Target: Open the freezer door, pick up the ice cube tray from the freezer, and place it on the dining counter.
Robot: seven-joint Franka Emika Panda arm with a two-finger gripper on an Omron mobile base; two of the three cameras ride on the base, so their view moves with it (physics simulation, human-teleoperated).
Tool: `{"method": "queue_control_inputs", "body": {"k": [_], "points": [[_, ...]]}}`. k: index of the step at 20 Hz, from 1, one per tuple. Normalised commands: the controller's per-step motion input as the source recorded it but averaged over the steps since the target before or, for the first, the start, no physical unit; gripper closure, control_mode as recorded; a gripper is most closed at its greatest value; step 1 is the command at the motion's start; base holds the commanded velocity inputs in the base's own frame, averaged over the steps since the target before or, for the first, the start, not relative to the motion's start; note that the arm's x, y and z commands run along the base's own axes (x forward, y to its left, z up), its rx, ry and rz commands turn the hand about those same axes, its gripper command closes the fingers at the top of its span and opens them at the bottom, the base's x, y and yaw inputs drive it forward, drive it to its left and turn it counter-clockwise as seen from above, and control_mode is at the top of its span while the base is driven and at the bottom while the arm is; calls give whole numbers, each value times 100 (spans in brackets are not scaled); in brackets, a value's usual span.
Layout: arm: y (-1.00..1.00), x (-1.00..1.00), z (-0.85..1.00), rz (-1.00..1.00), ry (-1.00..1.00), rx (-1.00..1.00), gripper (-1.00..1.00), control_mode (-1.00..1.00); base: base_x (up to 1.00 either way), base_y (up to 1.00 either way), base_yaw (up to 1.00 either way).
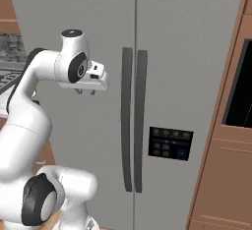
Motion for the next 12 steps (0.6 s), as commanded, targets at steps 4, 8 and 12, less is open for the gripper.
{"method": "queue_control_inputs", "body": {"k": [4, 8, 12], "points": [[-11, -41, -7, 0, -7, -1, -100, -100, 0, 0, 0], [-96, -99, -2, 0, -25, 0, -100, -100, 0, 0, 0], [-97, -96, 0, -1, -26, 0, -100, -100, 0, 0, 0]]}}
